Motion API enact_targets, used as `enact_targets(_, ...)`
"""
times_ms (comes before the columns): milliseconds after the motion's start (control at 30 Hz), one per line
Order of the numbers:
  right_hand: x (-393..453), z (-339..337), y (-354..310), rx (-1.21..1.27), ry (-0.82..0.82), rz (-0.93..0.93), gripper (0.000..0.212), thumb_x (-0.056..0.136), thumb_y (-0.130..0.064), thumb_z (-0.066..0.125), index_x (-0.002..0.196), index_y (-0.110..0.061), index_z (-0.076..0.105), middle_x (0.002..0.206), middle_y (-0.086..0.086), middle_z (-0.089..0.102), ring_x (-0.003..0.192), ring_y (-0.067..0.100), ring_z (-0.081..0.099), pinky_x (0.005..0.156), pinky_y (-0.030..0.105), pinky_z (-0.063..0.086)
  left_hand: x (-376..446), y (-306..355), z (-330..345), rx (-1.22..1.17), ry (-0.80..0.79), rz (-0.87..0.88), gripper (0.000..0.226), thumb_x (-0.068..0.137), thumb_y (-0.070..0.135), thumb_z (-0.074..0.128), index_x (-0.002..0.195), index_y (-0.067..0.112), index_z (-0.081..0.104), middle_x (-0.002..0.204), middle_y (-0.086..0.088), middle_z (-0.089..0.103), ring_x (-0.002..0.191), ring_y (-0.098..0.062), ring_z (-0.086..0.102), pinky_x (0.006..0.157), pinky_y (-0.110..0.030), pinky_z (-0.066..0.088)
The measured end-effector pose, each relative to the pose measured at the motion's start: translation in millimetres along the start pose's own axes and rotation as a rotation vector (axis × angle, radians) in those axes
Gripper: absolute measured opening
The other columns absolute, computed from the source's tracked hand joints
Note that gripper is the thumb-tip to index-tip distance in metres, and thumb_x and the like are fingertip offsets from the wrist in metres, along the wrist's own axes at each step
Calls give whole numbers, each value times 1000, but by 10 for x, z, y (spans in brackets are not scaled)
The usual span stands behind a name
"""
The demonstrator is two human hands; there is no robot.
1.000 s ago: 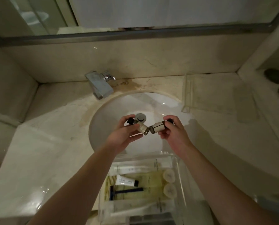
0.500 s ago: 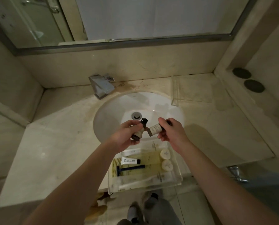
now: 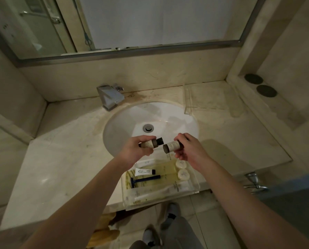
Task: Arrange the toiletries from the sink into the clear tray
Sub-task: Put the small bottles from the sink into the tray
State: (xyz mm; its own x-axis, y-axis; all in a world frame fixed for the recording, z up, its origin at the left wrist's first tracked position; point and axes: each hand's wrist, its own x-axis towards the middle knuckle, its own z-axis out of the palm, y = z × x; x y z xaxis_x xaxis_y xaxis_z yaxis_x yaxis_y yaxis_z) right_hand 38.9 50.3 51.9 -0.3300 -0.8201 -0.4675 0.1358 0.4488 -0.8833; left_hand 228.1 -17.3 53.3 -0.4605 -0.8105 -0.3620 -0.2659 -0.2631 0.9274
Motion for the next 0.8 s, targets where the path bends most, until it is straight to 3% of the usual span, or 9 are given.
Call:
enact_targets(133,-37,-30,121,38,-72,106,22,98,-16,43,107,-2,56,80,17,58,53,23,55,46,30,44,-31,-63,-43,151,99,78,44,77,-6,71,115,17,67,108,-7,61,93,-17,58,85,-22,48)
enact_targets(233,-32,-38,254,-42,-98,138,23,100,-19,41,106,-2,55,81,18,60,56,23,55,49,30,44,-58,-118,-88,225,155,87,43,76,0,74,115,16,67,106,-4,64,94,-16,61,91,-25,47)
enact_targets(600,76,114,500,-398,-132,77,14,96,-24,54,96,-10,57,80,14,68,51,17,58,46,25,45,-175,-350,-161,374,200,53,32,72,8,79,102,16,71,89,4,68,78,-9,60,69,-15,42)
enact_targets(700,140,151,536,-475,-86,44,17,94,-27,56,96,-10,55,80,12,69,50,17,58,45,24,44,-193,-412,-116,406,196,32,30,71,9,79,98,17,69,86,5,67,77,-11,60,67,-16,43)
enact_targets(800,192,161,550,-681,10,-43,23,91,-36,58,89,-13,55,80,9,69,57,21,62,53,28,48,-206,-469,-62,458,191,26,30,70,12,81,95,17,65,86,5,67,80,-14,62,71,-19,47)
